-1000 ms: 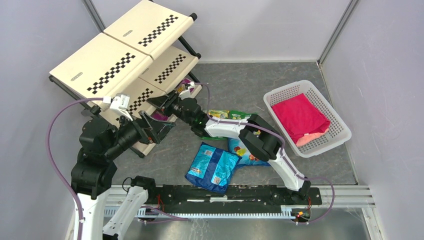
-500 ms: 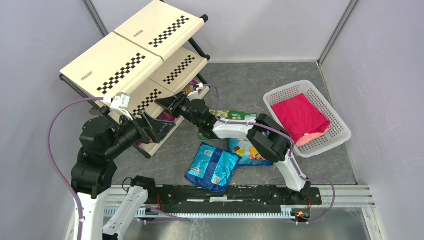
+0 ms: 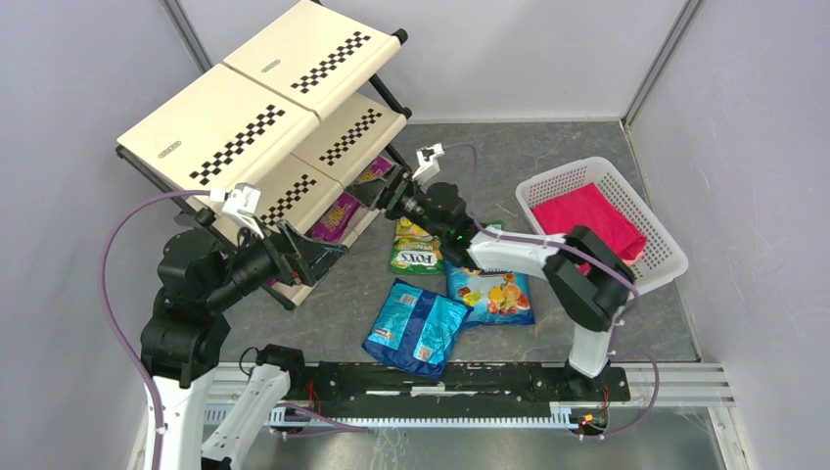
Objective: Place and organize the candy bags onto the shelf
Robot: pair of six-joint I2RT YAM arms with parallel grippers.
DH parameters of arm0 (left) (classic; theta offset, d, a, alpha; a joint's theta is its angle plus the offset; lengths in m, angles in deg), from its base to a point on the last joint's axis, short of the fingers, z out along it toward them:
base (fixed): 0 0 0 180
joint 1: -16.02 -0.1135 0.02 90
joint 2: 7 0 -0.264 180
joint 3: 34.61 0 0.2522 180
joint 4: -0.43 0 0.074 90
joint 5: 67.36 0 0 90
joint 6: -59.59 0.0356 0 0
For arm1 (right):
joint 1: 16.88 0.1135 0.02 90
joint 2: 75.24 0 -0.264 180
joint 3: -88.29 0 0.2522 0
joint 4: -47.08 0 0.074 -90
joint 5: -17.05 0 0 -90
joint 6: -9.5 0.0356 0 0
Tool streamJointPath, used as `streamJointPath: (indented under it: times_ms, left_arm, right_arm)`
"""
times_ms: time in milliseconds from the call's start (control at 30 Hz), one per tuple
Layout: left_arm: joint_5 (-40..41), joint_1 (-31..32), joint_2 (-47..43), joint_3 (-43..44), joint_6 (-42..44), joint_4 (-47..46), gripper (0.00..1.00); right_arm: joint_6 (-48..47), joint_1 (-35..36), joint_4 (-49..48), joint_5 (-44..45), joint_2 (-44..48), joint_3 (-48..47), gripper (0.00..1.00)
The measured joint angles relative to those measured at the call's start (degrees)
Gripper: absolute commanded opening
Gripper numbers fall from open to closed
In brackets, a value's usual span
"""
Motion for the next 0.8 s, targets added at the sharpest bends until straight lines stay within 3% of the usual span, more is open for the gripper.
streamJointPath:
  times_ms: [133,400,600,800]
  left_arm:
    - [-2.4,0.0,0.0,-0.8,0.0,-0.1,1.00]
    - [-4.2,0.0,-2.4,-8.3,0.0,-3.6,1.00]
    - [-4.3,0.0,-2.6,-14.6,0.8,-6.7,1.00]
    - [-4.4,0.0,-3.0,-17.7,3.2,-10.6,1.00]
  right_arm:
    - [-11.3,-2.6,5.4,-5.9,8.6,7.1,0.92]
    - [-37.9,-2.8,30.5,-12.2,27.6,23.6,0.97]
    - [-46.6,-2.7,44.7,-12.0,43.1,35.8,0.98]
    - [-49.0,-2.7,50.0,-12.1,48.5,37.6,0.98]
